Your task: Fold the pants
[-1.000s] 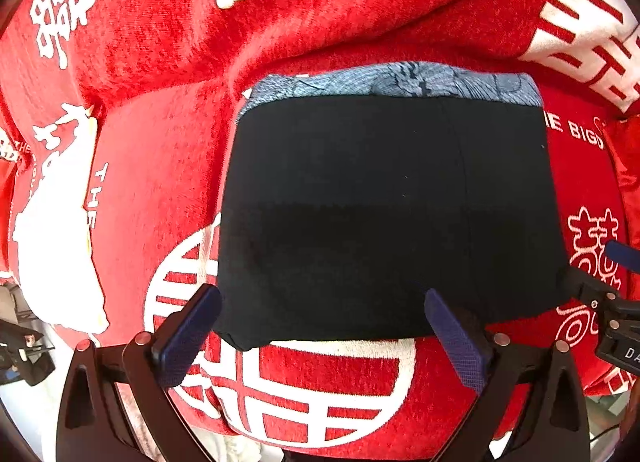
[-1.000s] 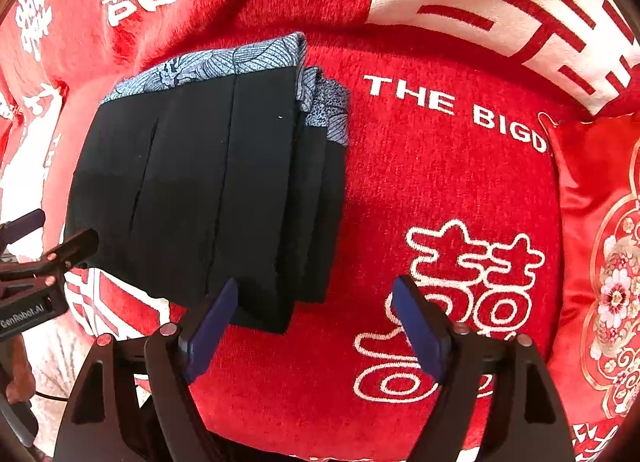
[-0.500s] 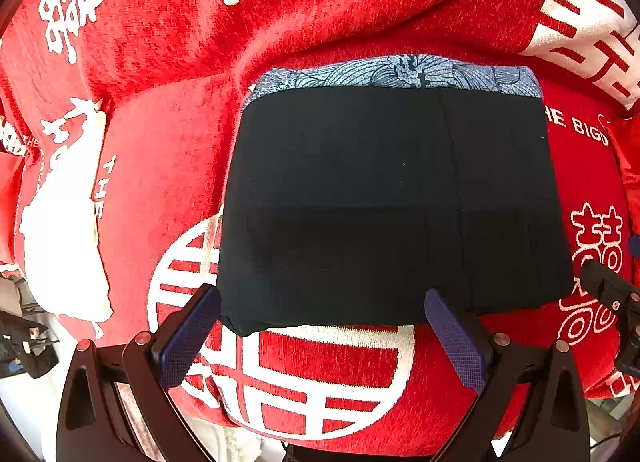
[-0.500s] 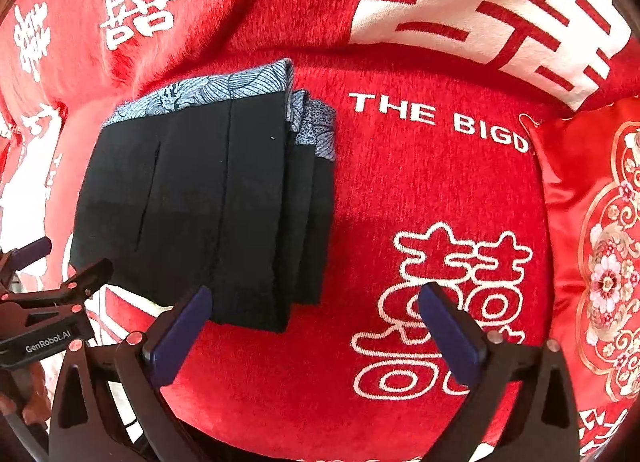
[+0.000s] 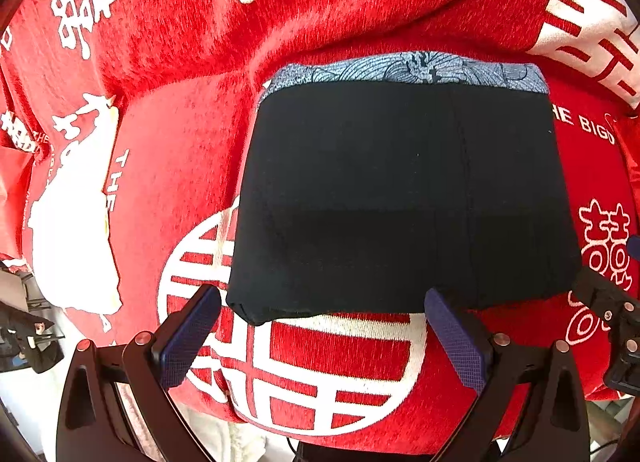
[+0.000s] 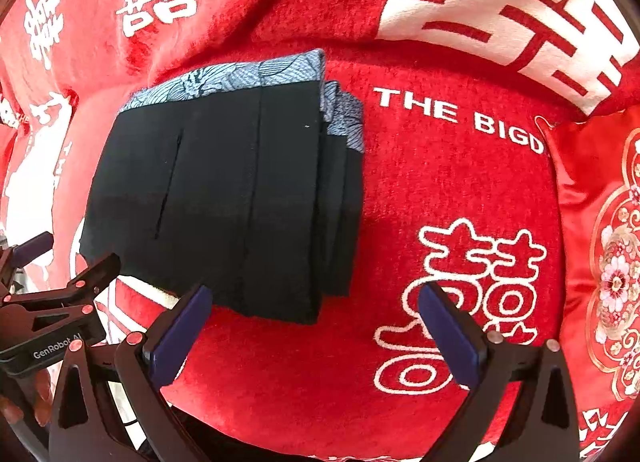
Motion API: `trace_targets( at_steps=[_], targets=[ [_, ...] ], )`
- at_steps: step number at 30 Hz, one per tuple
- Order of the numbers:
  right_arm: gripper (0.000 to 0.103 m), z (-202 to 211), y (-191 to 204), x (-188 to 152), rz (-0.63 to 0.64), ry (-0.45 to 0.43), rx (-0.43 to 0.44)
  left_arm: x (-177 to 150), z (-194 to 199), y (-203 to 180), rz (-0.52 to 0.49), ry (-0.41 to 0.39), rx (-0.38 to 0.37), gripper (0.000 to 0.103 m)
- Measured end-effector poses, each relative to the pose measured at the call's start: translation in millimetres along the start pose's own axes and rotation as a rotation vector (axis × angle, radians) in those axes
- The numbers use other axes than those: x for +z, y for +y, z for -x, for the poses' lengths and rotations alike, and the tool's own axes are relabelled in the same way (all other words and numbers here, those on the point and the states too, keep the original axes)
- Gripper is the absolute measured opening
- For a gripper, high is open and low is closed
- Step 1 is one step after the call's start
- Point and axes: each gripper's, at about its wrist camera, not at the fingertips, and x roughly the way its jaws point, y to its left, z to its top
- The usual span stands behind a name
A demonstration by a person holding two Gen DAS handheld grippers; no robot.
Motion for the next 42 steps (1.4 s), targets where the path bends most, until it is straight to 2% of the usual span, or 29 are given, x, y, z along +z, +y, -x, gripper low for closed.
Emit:
trace_targets(
  at_steps=[25, 42],
  targets=[
    [0.103, 0.5, 35.6, -6.1, -0.071, 0.0, -0.06, -5.9, -8.1, 24.2, -0.037, 0.013, -0.044, 0.102],
    [0.103, 1.4, 47.8, -7.7, -0.049, 0.001, -0.08, -9.3, -6.3, 30.1, -0.016, 0.012, -0.059, 0.102]
  ],
)
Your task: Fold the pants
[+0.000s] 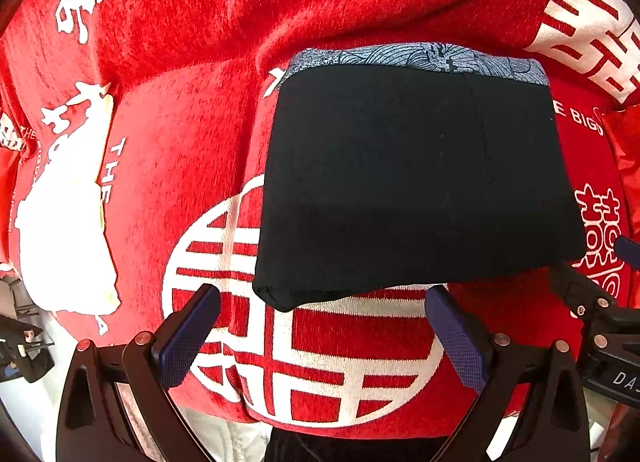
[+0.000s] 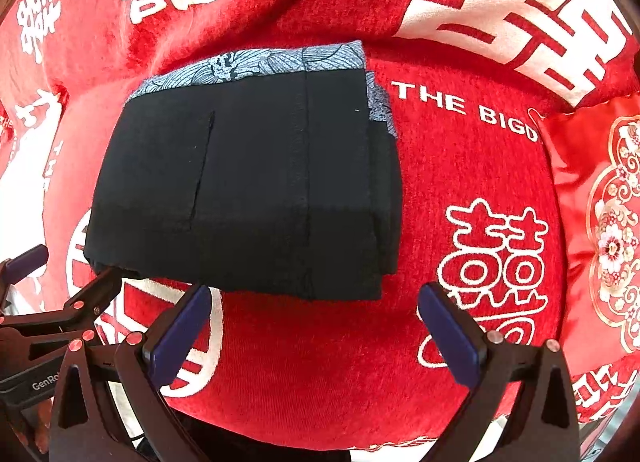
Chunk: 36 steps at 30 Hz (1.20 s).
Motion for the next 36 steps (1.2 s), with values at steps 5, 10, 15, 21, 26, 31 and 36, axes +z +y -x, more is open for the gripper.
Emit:
trace_targets(
  at_steps=[5, 10, 15, 21, 26, 31, 36],
  targets=[
    [0.103, 0.1, 0.2, -1.4, -0.001, 0.001, 0.0, -1.1, -0.2, -0.2, -0.001, 0.0, 0.005, 0.102],
    [0.103, 0.7, 0.1, -3.3, -0.004, 0.001, 0.001, -4.2, 0.2, -1.1, 0.0, -0.001, 0.007, 0.102],
    [0.103, 0.9, -6.1, -3.5, -0.012, -0.01, 0.023, -1.3, 0.9, 2.5, 0.013, -0.009, -0.008, 0.102],
    [0.103, -13.8, -49.9, 14.6, -0.109, -0.017, 0.181, 28.6, -12.7, 29.1, 0.033, -0.044, -0.115, 0.102],
    [0.103, -43.9, -91.8, 36.7, -0.123, -0.02, 0.35, 62.7, -49.6, 49.1, -0.035, -0.041, -0.175, 0.102],
    [0.103, -75.4, -110.5, 53.8, -0.09, 0.005, 0.527, 87.5, -83.9, 63.9, -0.053, -0.012, -0.393, 0.102],
    [0.098, -98.4, -117.5, 68.6, -0.109, 0.014, 0.711, 96.8, -101.8, 59.2, -0.08, 0.004, -0.517, 0.102]
  ],
)
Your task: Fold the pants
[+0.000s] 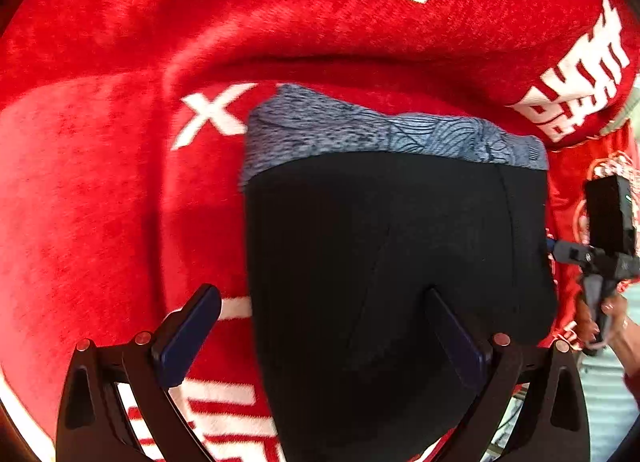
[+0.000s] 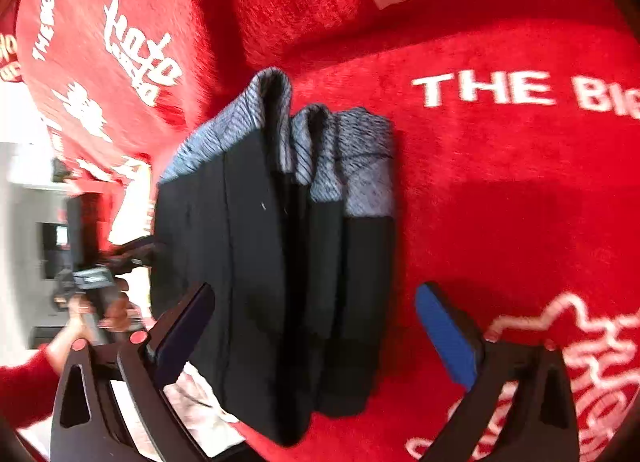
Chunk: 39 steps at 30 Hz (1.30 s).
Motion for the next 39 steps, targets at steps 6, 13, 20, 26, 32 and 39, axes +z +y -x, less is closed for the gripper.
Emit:
trace_targets(
  at_steps=[6, 13, 20, 26, 32, 39],
  targets=[
    [0.08, -18.2, 0.8, 7.8, -0.028, 0.038, 0.0, 1.3, -14.7, -12.4, 0.039, 0.02, -0.064, 0.088],
    [0.038, 10.6, 17.7, -3.5, -0.068, 0.005, 0.093, -11.2, 18.5, -43.7, -0.031, -0.039, -0.028, 0.052],
    [0.037, 27.7, 40.6, -45.1, -0.087, 0.002, 0.126, -48.3, 50.3, -66.1, -0.071, -0.03, 0.01, 0.051],
    [0.041, 1.0, 38.6, -80.7, -0.061, 0.038, -0.008, -86.1, 23.5, -58.9, -0.039, -0.012, 0.084, 0.062],
    [0.064, -3.6, 37.1, -89.1, -0.078, -0.024, -0.163, -87.8, 29.6, -50.0, 0.048, -0.064, 0.186, 0.088],
    [0.083, 34.1, 98.1, -109.5, -0.011, -0.077, -0.519, -103.7, 73.9, -79.9, -0.002, -0.083, 0.387, 0.103]
  ],
)
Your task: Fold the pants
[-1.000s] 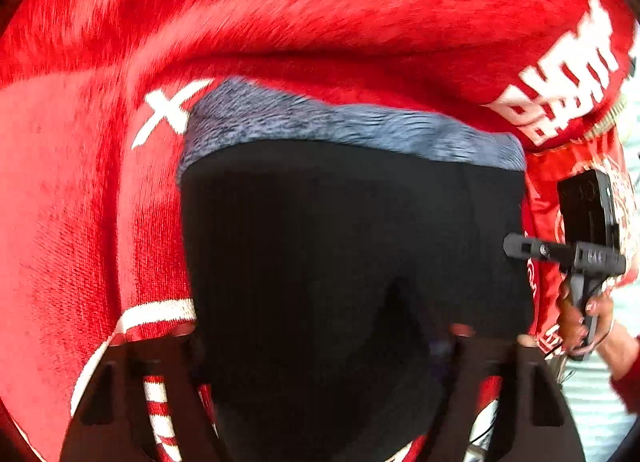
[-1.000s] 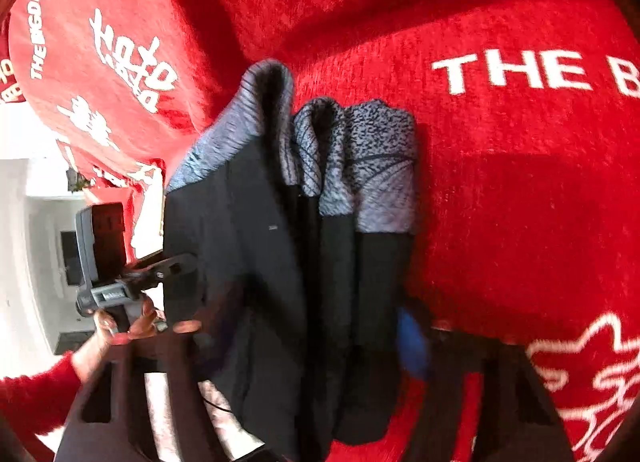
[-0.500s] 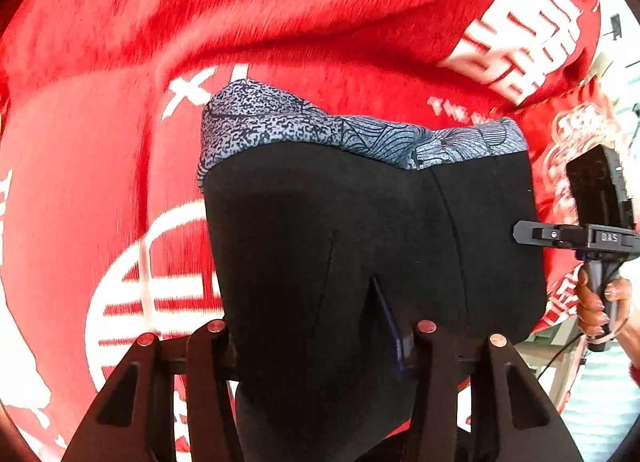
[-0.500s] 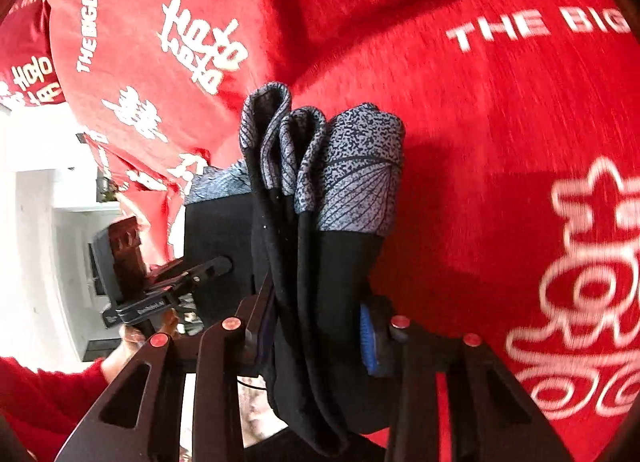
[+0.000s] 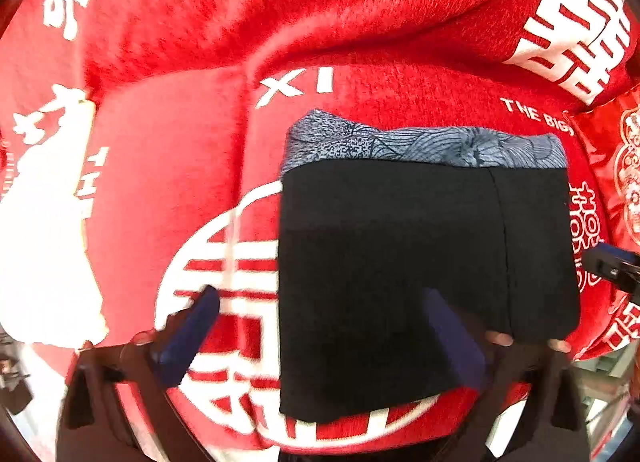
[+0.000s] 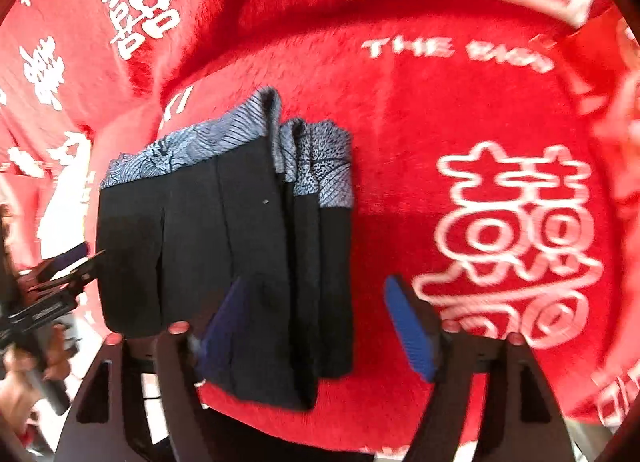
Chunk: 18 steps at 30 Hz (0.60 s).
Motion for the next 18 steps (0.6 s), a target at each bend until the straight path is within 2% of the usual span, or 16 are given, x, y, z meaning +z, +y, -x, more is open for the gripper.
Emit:
trace_targets(
  at_steps=[2, 4, 5, 10, 18],
  targets=[
    [0.085, 19.2, 18.3, -5.6, 0.01, -0.026, -0.053, -5.5, 20.8, -10.6, -0.025, 0.005, 0.02, 0.103],
    [0.101, 36.5, 34.6, -12.8, 0.01, -0.048, -0.088, -12.4, 38.4, -20.1, -0.043, 0.017, 0.035, 0.103],
    [0.103, 44.6, 39.9, -16.4, 0.008, -0.069, -0.098, -16.2, 44.7, -21.0, -0.053, 0.024, 0.04, 0.103],
    [0.103, 75.2, 63.4, -32.0, 0.012, -0.104, -0.188, -29.9, 81.4, -28.6, -0.061, 0.008, 0.06, 0.103],
    [0.103, 95.6, 83.8, -46.3, 0.007, -0.057, -0.207, -36.4, 112.1, -25.2, -0.065, 0.003, 0.078, 0.103]
  ],
)
